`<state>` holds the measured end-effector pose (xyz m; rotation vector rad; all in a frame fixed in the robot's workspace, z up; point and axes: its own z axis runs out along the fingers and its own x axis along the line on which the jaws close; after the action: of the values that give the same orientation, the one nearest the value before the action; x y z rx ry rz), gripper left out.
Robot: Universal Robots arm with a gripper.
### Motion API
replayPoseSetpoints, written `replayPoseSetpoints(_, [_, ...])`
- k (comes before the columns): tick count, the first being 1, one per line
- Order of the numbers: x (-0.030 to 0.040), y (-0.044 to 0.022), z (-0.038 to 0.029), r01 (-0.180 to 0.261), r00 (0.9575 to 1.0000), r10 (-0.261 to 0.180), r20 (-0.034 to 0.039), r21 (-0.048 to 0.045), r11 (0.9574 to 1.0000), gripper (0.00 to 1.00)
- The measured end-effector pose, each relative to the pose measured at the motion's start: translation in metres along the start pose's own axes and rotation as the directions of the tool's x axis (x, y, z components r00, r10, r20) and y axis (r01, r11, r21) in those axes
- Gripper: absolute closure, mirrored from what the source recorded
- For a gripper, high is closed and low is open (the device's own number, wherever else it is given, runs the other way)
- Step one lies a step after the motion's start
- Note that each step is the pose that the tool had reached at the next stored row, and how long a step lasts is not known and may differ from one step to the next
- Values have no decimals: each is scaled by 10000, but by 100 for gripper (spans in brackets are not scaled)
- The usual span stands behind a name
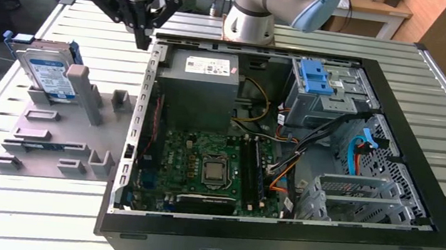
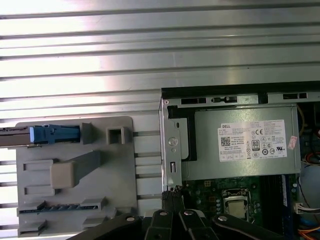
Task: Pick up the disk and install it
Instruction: 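Reach for the disk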
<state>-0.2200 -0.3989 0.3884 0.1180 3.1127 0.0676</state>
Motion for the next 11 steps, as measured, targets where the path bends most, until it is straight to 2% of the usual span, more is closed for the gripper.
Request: replayPoseSetpoints(11, [22, -2, 1, 0, 10000, 0, 0, 0, 10000, 89])
